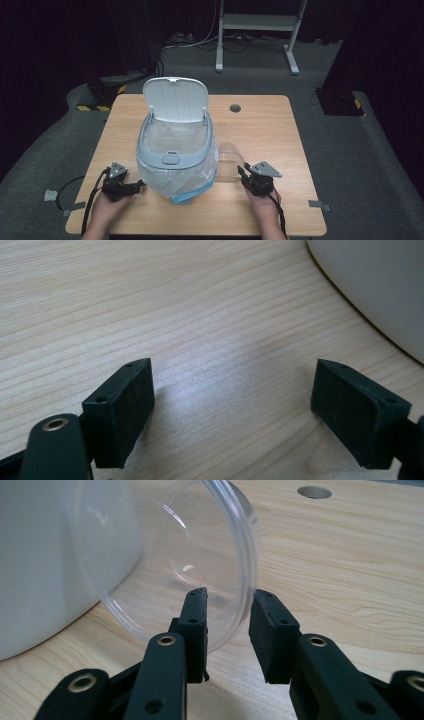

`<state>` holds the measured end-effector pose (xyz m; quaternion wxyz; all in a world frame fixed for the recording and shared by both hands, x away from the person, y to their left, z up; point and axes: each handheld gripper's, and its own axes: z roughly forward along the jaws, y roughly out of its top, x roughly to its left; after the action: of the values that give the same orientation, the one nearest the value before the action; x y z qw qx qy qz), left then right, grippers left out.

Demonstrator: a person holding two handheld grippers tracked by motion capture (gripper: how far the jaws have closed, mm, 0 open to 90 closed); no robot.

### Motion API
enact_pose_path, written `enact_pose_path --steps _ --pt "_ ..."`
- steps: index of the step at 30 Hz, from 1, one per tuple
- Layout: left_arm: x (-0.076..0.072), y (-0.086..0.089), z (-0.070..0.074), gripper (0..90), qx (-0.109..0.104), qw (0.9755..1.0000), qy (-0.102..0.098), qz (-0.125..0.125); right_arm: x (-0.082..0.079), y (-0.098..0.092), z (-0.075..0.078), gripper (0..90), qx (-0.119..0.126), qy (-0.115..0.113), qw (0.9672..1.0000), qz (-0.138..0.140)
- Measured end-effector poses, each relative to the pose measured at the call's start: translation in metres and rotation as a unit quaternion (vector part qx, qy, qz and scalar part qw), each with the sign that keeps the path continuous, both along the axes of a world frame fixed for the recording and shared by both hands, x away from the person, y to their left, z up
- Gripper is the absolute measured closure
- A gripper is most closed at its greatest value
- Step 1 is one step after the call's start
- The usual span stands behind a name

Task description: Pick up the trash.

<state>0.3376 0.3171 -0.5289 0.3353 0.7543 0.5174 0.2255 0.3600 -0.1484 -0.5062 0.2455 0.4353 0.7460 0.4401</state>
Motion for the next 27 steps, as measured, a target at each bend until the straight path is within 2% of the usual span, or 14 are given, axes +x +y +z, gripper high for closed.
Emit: enact_pose_path --steps 13,25,27 --pt "0.0 0.0 0.0 17.7 0.0 1.0 -0.001 0.001 0.0 -0.005 0.001 79.8 0.012 0.003 0.9999 0.002" --pt "-0.002 0.0 0.0 17.8 0.0 1.0 0.0 0.002 -0.001 -0.001 0.008 83.5 0.013 -0.022 0.9996 0.009" --pt "-0.002 0.0 0.0 17.7 0.0 1.0 0.0 0.002 -0.004 -0.001 0.012 84.4 0.013 -0.032 0.9994 0.01"
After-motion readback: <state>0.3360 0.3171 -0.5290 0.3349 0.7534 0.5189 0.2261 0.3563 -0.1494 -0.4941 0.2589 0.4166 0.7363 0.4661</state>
